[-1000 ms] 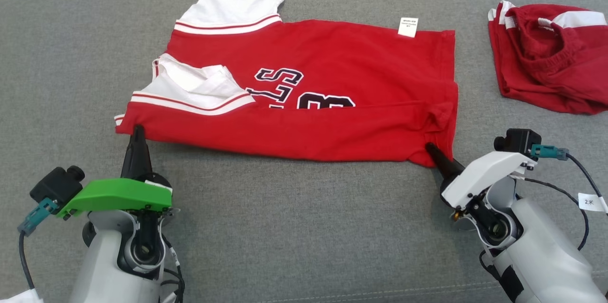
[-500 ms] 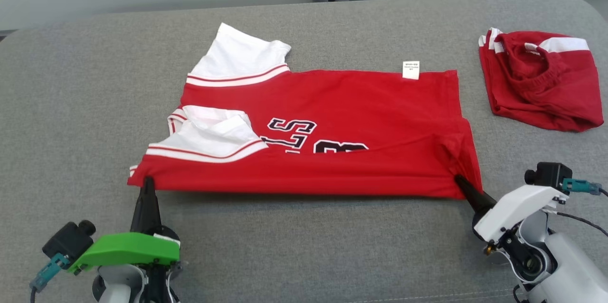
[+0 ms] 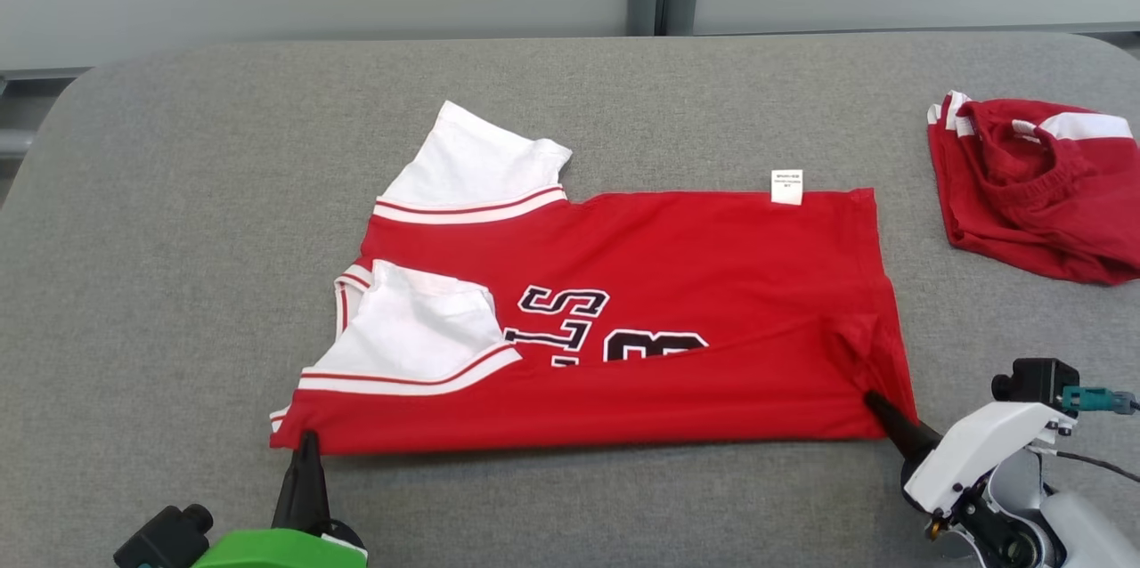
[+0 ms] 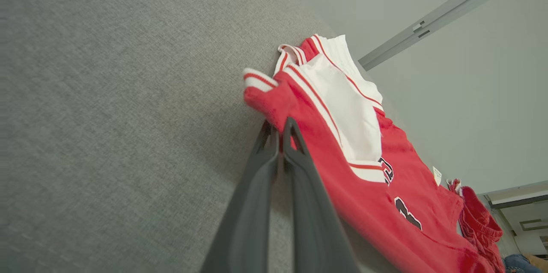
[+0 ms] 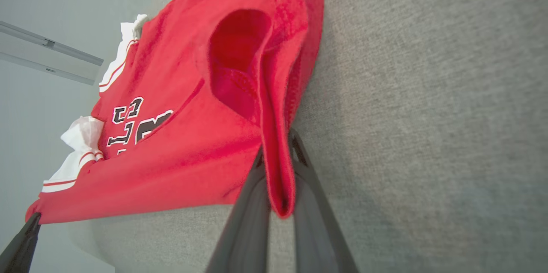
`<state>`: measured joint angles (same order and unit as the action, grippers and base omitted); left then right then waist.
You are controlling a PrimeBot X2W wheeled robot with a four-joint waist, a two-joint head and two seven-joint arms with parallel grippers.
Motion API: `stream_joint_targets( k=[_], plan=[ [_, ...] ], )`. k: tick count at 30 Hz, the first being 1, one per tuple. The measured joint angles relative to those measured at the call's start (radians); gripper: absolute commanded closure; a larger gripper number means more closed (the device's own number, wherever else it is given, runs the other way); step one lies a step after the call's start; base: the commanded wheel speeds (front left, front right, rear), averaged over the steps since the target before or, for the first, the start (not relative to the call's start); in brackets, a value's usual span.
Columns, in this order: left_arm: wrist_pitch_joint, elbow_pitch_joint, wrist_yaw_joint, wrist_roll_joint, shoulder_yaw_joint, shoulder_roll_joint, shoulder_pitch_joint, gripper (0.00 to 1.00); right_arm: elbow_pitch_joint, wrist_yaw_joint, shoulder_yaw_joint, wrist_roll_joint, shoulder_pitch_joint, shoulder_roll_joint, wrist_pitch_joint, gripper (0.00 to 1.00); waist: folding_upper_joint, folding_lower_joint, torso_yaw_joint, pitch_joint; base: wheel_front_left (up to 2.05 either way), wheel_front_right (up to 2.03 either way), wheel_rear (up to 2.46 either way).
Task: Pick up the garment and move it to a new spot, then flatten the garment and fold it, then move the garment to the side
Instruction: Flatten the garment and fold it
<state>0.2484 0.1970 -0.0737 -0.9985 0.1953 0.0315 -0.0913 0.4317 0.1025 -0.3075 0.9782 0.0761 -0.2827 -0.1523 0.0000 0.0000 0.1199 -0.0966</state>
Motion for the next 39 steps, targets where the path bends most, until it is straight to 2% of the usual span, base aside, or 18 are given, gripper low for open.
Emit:
stream_joint_targets(
  k=[5, 7, 8, 10, 11, 12, 13, 14, 19, 20, 21, 22, 30, 39],
  plan=[
    [0.000, -0.005, -0.015, 0.046, 0.004, 0.002, -0.017, 1.00, 0.000, -0.017, -0.023, 0.000, -0.031, 0.001, -0.034, 1.00, 0.0001, 0.0000, -0.007, 0.012, 0.00, 0.00, 0.00],
    [0.000, -0.006, -0.017, 0.063, 0.002, 0.003, -0.019, 1.00, -0.002, -0.020, -0.028, 0.000, -0.039, 0.001, -0.039, 0.90, 0.0000, 0.0000, -0.012, 0.015, 0.00, 0.00, 0.00],
    [0.000, -0.007, -0.019, 0.072, 0.001, 0.003, -0.021, 1.00, -0.003, -0.026, -0.031, -0.001, -0.042, 0.001, -0.040, 0.81, 0.0000, -0.0001, -0.016, 0.017, 0.00, 0.00, 0.00],
    [0.000, -0.011, -0.023, 0.081, 0.000, 0.003, -0.028, 1.00, -0.006, -0.027, -0.030, -0.002, -0.043, 0.002, -0.041, 0.54, 0.0000, 0.0000, -0.024, 0.019, 0.00, 0.00, 0.00],
    [0.000, -0.011, -0.023, 0.081, 0.001, 0.004, -0.033, 1.00, -0.009, -0.032, -0.030, -0.002, -0.043, 0.002, -0.040, 0.08, 0.0001, 0.0000, -0.028, 0.020, 0.00, 0.00, 0.00],
    [0.000, -0.011, -0.024, 0.081, 0.002, 0.004, -0.036, 1.00, -0.012, -0.035, -0.028, -0.002, -0.043, 0.003, -0.040, 0.00, 0.0001, 0.0000, -0.032, 0.021, 0.00, 0.00, 0.00],
    [0.000, -0.011, -0.025, 0.084, 0.002, 0.004, -0.041, 1.00, -0.014, -0.036, -0.028, -0.002, -0.044, 0.003, -0.039, 0.00, 0.0000, 0.0000, -0.036, 0.022, 0.00, 0.00, 0.00],
    [0.000, -0.011, -0.030, 0.088, 0.002, 0.006, -0.053, 0.84, -0.019, -0.043, -0.026, -0.002, -0.045, 0.001, -0.036, 0.00, 0.0000, 0.0000, -0.043, 0.024, 0.00, 0.00, 0.00],
    [0.000, -0.007, -0.037, 0.097, -0.010, 0.009, -0.079, 0.54, -0.034, -0.052, -0.019, -0.010, -0.056, -0.009, -0.032, 0.00, 0.0000, 0.0000, -0.049, 0.025, 0.00, 0.00, 0.00],
    [0.000, -0.006, -0.041, 0.097, -0.015, 0.013, -0.085, 0.42, -0.037, -0.052, -0.017, -0.011, -0.063, -0.013, -0.029, 0.00, 0.0000, 0.0000, -0.050, 0.025, 0.00, 0.00, 0.00],
    [0.000, -0.004, -0.041, 0.099, -0.021, 0.018, -0.093, 0.14, -0.038, -0.052, -0.016, -0.011, -0.069, -0.018, -0.025, 0.00, 0.0000, 0.0000, -0.051, 0.025, 0.00, 0.00, 0.00],
    [0.000, -0.002, -0.042, 0.099, -0.027, 0.022, -0.100, 0.02, -0.040, -0.052, -0.016, -0.013, -0.073, -0.024, -0.024, 0.00, 0.0001, 0.0000, -0.051, 0.026, 0.00, 0.00, 0.00],
    [-0.011, -0.009, -0.046, 0.143, -0.055, 0.078, -0.137, 0.00, -0.087, -0.062, 0.001, -0.049, -0.079, -0.077, -0.016, 0.00, 0.0000, 0.0000, -0.054, 0.029, 0.00, 0.00, 0.00],
    [-0.010, -0.063, -0.046, 0.206, -0.053, 0.102, -0.102, 0.00, -0.144, -0.074, 0.017, -0.072, -0.032, -0.112, -0.011, 0.00, 0.0000, 0.0000, -0.053, 0.031, 0.00, 0.00, 0.00]
  ],
)
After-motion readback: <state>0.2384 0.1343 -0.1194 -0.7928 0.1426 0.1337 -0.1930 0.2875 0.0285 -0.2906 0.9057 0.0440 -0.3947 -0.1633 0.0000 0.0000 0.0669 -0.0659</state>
